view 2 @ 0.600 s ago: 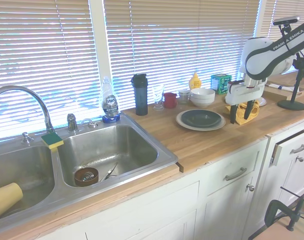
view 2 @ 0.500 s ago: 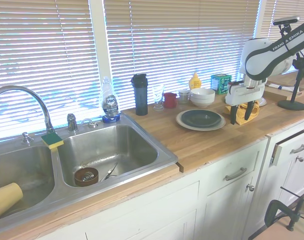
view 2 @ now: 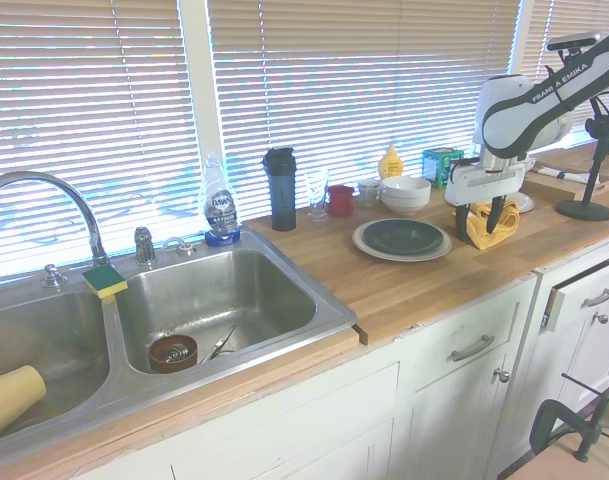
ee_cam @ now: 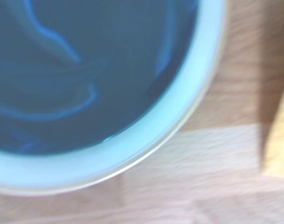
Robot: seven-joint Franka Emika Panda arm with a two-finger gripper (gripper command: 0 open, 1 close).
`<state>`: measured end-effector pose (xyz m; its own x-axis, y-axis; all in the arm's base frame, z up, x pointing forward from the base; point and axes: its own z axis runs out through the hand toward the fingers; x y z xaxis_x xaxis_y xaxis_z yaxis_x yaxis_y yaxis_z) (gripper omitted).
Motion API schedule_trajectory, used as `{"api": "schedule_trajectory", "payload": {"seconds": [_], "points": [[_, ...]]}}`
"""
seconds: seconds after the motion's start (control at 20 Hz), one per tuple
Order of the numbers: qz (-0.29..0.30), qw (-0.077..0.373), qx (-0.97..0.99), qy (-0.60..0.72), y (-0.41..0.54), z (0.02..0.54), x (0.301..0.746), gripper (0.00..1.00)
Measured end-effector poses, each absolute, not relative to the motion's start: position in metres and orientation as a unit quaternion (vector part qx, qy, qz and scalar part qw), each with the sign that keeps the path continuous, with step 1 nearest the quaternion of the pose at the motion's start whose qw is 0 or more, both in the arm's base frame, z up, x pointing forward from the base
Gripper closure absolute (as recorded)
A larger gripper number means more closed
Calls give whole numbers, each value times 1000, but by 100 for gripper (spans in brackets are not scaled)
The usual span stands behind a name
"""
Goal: Wipe the blue plate in counterclockwise motion
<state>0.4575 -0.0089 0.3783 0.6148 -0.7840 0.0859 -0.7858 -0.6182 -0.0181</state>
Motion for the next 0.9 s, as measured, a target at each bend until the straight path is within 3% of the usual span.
{"api": "schedule_trajectory", "payload": {"seconds": [0.6, 0.9], "points": [[103, 10, 883, -457, -74, 422, 460, 0], [105, 12, 876, -470, -107, 431, 473, 0]]}}
